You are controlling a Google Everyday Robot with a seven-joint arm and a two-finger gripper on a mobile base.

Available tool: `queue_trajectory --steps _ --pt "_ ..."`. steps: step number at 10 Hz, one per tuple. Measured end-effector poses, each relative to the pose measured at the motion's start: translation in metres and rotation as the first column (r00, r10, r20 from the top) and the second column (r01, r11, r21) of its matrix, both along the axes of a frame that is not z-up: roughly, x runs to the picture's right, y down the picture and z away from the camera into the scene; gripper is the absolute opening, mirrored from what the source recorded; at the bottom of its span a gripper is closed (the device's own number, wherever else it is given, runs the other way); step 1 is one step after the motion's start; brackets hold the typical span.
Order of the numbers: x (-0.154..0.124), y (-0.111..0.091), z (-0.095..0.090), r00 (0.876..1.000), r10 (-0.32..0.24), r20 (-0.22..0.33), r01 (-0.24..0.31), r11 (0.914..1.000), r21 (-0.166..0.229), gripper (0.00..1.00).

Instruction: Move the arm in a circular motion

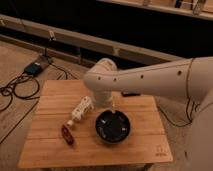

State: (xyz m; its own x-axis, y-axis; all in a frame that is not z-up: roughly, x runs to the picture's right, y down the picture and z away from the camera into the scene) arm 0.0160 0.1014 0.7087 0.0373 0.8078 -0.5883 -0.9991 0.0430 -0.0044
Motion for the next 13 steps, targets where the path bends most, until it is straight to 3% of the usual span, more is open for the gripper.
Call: queue_trajectory --steps 3,4,6,8,10,12,13 --pt "0.063 -0.044 0.03 0.996 0.053 -0.076 -0.051 0.9983 0.028 0.65" --pt "0.076 -0.07 0.045 0.994 0.059 -0.089 -0.056 0.9976 0.04 0.65" --pt "0.073 -0.106 0.066 0.995 0.052 -0.087 -0.047 0.9973 0.056 0.65" --pt "0.038 -0.145 0.088 0.999 0.005 -0.053 -0.001 0.9972 0.074 0.65" --pt "-0.015 -0.164 0.103 0.998 -0.07 0.003 0.07 0.9941 0.083 0.65" --pt "-0.068 -0.167 0.11 0.987 -0.145 0.065 0.139 0.9859 0.094 0.65" --pt "-0.098 -0.163 0.11 0.976 -0.192 0.103 0.182 0.9785 0.097 0.65"
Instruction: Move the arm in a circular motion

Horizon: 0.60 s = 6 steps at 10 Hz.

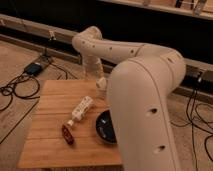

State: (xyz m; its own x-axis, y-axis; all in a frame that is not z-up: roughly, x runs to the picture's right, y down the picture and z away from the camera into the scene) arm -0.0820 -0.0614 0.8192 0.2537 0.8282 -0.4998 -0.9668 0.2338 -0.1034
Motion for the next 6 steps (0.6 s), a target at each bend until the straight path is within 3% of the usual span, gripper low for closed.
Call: queue_trajectory --steps 2,4,6 --pt "-0.07 0.028 -0.013 0.986 -0.136 0.101 0.137 0.9906 0.0 0.65" --pt "-0.105 0.066 -0.037 0.957 -0.245 0.157 0.248 0.9687 0.002 0.65" --pt "-0.118 0.111 -0.071 0.933 -0.312 0.177 0.319 0.9478 -0.01 0.65"
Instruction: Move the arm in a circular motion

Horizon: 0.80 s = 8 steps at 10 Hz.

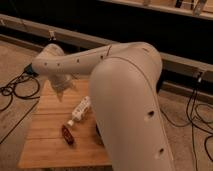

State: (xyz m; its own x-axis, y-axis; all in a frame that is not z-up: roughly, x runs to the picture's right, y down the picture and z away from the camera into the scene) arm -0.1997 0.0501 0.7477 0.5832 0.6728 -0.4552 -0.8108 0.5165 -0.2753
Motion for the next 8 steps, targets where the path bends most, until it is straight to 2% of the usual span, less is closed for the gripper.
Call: queue_trajectory --steps 1,2,4,5,6,7,8 --pt "0.003 0.023 -0.019 1.0 -0.008 -0.004 0.008 0.9999 -0.014 0.65" --pt "0.009 0.04 -0.033 1.0 0.007 -0.013 -0.008 0.9995 -0.03 0.65" --pt "0.033 0.068 -0.056 0.995 0.083 -0.058 -0.087 0.9945 -0.059 0.65" --pt "0.053 0.077 -0.061 0.986 0.133 -0.097 -0.14 0.9881 -0.065 0.65" --pt "0.082 0.083 -0.064 0.967 0.205 -0.15 -0.217 0.9741 -0.064 0.65" --pt "0.105 0.083 -0.063 0.948 0.256 -0.188 -0.271 0.9611 -0.055 0.65" --pt "0.135 0.081 -0.059 0.919 0.317 -0.233 -0.335 0.9415 -0.04 0.65"
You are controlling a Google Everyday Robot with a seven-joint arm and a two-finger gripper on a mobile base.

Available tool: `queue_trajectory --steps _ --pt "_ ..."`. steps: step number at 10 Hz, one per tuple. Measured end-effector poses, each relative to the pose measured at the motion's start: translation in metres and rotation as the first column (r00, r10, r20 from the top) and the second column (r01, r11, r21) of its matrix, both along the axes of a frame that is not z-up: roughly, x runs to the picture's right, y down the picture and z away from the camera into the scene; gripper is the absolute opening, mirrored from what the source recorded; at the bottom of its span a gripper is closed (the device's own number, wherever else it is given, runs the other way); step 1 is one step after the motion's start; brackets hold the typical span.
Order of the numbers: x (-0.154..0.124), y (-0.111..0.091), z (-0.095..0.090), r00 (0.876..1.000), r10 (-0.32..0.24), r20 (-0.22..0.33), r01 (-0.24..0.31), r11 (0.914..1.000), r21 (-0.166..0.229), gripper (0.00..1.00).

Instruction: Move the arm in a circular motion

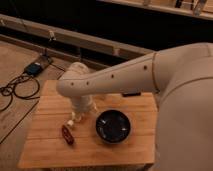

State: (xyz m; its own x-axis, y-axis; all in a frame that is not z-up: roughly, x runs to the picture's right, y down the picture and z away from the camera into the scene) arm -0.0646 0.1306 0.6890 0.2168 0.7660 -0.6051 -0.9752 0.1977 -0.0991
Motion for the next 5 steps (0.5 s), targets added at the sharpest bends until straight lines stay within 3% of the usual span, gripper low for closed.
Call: queue_trajectory --steps 2,3,5 --pt "0.051 -0.017 0.015 0.993 0.101 -0.056 -0.1 0.9949 0.015 0.65" --pt "0.067 -0.036 0.028 0.991 0.128 -0.046 -0.126 0.9915 0.031 0.65" --pt "0.068 -0.063 0.045 0.99 0.14 0.001 -0.139 0.9888 0.053 0.65"
